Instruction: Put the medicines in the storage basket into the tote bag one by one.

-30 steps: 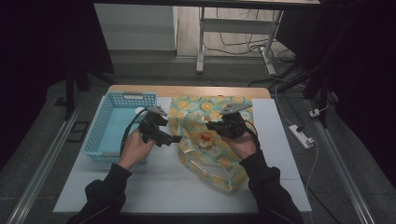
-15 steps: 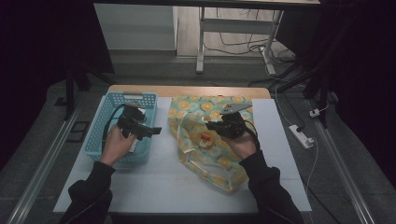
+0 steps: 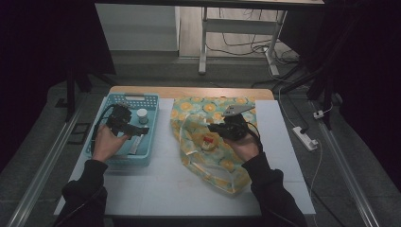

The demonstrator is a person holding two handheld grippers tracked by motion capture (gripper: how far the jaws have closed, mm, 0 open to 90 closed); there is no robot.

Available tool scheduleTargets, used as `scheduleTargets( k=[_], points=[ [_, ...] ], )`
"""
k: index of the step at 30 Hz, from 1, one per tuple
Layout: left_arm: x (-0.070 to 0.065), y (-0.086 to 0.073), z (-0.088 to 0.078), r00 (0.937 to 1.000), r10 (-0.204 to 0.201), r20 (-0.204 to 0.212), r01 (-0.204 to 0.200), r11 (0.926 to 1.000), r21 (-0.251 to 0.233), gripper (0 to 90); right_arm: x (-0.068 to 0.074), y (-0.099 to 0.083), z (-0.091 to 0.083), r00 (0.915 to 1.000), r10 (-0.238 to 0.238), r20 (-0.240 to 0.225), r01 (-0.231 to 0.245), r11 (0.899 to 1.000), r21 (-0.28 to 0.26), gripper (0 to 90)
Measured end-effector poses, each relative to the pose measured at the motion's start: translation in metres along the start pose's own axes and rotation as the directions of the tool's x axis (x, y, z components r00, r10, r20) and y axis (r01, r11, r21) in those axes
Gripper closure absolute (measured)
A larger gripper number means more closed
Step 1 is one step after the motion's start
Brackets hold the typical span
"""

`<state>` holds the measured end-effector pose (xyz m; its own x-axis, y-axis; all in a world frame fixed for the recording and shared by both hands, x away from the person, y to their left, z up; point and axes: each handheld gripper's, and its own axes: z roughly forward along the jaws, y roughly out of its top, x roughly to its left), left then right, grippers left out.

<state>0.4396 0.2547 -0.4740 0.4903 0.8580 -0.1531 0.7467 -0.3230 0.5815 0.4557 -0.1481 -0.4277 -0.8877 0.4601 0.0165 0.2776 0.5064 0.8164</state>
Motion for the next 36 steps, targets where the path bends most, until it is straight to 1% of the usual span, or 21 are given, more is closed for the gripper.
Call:
scheduleTargets(
  k=[2, 4, 5, 8, 10, 14, 16, 18, 20, 23, 24, 25, 27, 29, 31, 34, 36],
  points=[
    [0.004, -0.001, 0.006, 0.9999, 0.007, -0.011, -0.007, 0.9992, 0.039, 0.1, 0.000, 0.000, 0.000, 1.0000, 0.000, 0.000, 0.000, 1.000, 0.000, 89.8],
    [0.007, -0.001, 0.013, 0.9996, 0.005, -0.027, -0.003, 0.9972, 0.075, 0.1, 0.000, 0.000, 0.000, 1.0000, 0.000, -0.001, 0.000, 1.000, 0.000, 89.8],
    [0.009, -0.002, 0.016, 0.9997, 0.005, -0.026, -0.002, 0.9961, 0.088, 0.1, 0.000, 0.000, 0.000, 1.0000, 0.000, 0.000, 0.000, 1.000, -0.001, 89.8],
    [0.012, -0.002, 0.024, 0.9998, -0.014, -0.012, 0.015, 0.9915, 0.129, 0.4, 0.000, 0.000, 0.000, 1.0000, 0.000, -0.001, 0.000, 1.000, -0.002, 89.8],
    [0.013, -0.003, 0.030, 0.9998, -0.021, -0.002, 0.021, 0.9860, 0.166, 0.4, 0.000, 0.000, 0.000, 1.0000, -0.001, -0.003, 0.001, 1.000, -0.001, 89.8],
    [0.012, -0.004, 0.038, 0.9997, -0.020, -0.015, 0.023, 0.9752, 0.220, 1.0, 0.000, 0.000, 0.000, 1.0000, -0.001, -0.004, 0.001, 1.000, 0.000, 89.8],
    [0.012, -0.005, 0.040, 0.9996, -0.018, -0.023, 0.023, 0.9708, 0.239, 1.6, 0.000, 0.000, 0.000, 1.0000, -0.001, -0.005, 0.001, 1.000, -0.001, 89.8],
    [0.011, -0.005, 0.042, 0.9994, -0.017, -0.030, 0.024, 0.9660, 0.257, 3.6, 0.000, 0.000, 0.001, 1.0000, -0.001, -0.005, 0.001, 1.000, 0.000, 89.8],
    [0.010, -0.006, 0.044, 0.9987, -0.010, -0.049, 0.023, 0.9603, 0.278, 6.6, 0.000, 0.000, 0.001, 1.0000, -0.001, -0.006, 0.001, 1.000, 0.001, 89.8],
    [0.007, -0.006, 0.047, 0.9972, 0.016, -0.072, 0.007, 0.9501, 0.312, 14.5, 0.000, -0.001, 0.001, 1.0000, 0.000, -0.007, 0.000, 1.000, 0.003, 89.8],
    [0.007, -0.006, 0.048, 0.9973, 0.023, -0.070, 0.001, 0.9479, 0.319, 18.5, 0.000, -0.001, 0.001, 1.0000, 0.002, -0.007, -0.002, 1.000, 0.004, 89.8],
    [0.006, -0.006, 0.048, 0.9972, 0.025, -0.070, -0.001, 0.9472, 0.321, 22.4, 0.000, -0.001, 0.001, 1.0000, 0.003, -0.007, -0.002, 1.000, 0.004, 89.8],
    [0.006, -0.006, 0.048, 0.9965, 0.025, -0.079, 0.001, 0.9473, 0.320, 25.4, 0.000, -0.001, 0.001, 1.0000, 0.002, -0.005, -0.002, 1.000, 0.007, 89.8],
    [0.006, -0.006, 0.046, 0.9974, 0.019, -0.070, 0.004, 0.9507, 0.310, 31.6, 0.000, -0.001, 0.001, 1.0000, 0.003, -0.005, -0.003, 1.000, 0.007, 89.8],
    [0.006, -0.006, 0.045, 0.9973, 0.021, -0.070, 0.001, 0.9514, 0.308, 36.0, 0.000, -0.001, 0.001, 1.0000, 0.003, -0.006, -0.003, 1.000, 0.008, 89.8],
    [0.004, -0.005, 0.045, 0.9970, 0.029, -0.071, -0.006, 0.9509, 0.309, 41.2, 0.000, -0.001, 0.001, 1.0000, 0.003, -0.005, -0.003, 1.000, 0.009, 89.8],
    [0.003, -0.004, 0.045, 0.9976, 0.028, -0.063, -0.007, 0.9506, 0.310, 47.8, -0.001, -0.001, 0.001, 1.0000, 0.003, -0.006, -0.003, 1.000, 0.011, 89.8]
  ],
)
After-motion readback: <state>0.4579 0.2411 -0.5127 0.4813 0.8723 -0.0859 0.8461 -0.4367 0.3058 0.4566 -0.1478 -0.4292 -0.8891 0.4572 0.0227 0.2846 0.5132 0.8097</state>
